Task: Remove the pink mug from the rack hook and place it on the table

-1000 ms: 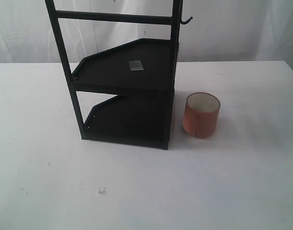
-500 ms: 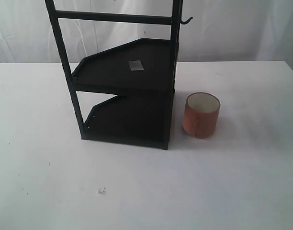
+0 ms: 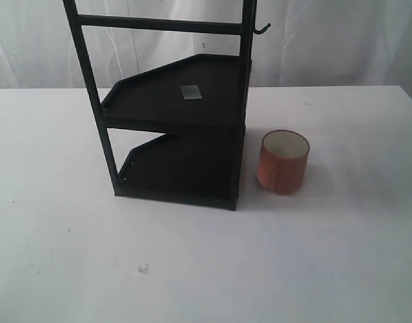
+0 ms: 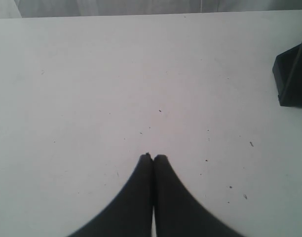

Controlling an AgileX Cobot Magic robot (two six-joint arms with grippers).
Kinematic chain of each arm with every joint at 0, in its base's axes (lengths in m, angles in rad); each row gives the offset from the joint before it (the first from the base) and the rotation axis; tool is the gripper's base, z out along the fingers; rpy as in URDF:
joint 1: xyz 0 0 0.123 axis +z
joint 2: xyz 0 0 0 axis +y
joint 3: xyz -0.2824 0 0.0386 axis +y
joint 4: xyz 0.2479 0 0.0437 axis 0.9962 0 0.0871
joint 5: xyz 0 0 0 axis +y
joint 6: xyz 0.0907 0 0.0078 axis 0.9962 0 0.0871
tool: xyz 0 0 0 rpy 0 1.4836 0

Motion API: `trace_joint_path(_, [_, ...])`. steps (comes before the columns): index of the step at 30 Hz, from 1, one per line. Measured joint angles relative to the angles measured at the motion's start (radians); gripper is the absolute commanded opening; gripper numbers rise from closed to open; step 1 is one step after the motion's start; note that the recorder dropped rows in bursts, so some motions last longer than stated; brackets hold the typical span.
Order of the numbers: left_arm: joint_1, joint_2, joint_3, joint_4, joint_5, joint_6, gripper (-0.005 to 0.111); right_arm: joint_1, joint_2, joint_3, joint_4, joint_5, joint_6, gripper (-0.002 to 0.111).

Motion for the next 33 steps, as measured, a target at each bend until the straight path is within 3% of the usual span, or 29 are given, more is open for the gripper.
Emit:
trace_joint_path(7, [0.000,0.000,0.000,0.000,0.000,0.000,0.000,0.000,-0.002,0.164,-0.093,-0.139,-0.002,0.000])
trace_joint_path(12, [0.000,0.000,0.000,0.000,0.000,0.000,0.000,0.000,-0.002,0.325,-0.172,0.011,0.109,0.000])
trace_joint_path(17, [0.000,0.000,0.000,0.000,0.000,0.000,0.000,0.000,-0.002,0.340,-0.204,0.255,0.140,0.000])
trace_joint_path(33, [0.000,0.000,0.000,0.000,0.000,0.000,0.000,0.000,-0.002,0.340,-0.314,0.255,0.121,0.000])
